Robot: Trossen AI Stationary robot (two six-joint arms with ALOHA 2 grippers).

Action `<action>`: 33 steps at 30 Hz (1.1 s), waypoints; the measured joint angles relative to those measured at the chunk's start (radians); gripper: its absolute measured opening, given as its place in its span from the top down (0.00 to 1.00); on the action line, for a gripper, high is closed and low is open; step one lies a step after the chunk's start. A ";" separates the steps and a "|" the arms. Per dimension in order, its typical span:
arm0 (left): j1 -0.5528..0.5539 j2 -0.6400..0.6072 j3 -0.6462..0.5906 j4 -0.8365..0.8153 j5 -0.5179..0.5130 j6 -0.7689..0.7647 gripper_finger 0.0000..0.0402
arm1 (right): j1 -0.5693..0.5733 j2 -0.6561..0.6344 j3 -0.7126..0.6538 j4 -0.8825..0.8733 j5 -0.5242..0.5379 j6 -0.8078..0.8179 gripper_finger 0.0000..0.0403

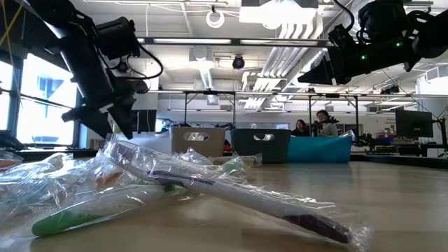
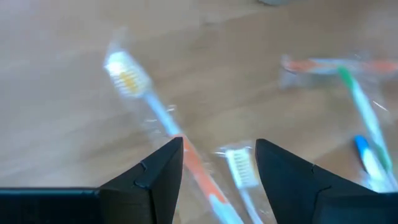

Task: Pick & Place Toothbrushes
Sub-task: Put the orange toothbrush into the dark green bin

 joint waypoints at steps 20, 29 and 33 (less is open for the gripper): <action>-0.001 0.091 0.000 -0.016 -0.065 -0.076 0.51 | 0.000 0.000 0.000 0.000 -0.003 0.000 0.97; -0.002 0.206 0.001 0.030 -0.073 -0.093 0.51 | 0.000 0.000 0.000 0.000 -0.003 0.000 0.97; -0.001 0.216 0.000 0.064 -0.085 -0.094 0.51 | 0.000 0.000 0.000 0.000 -0.003 0.000 0.97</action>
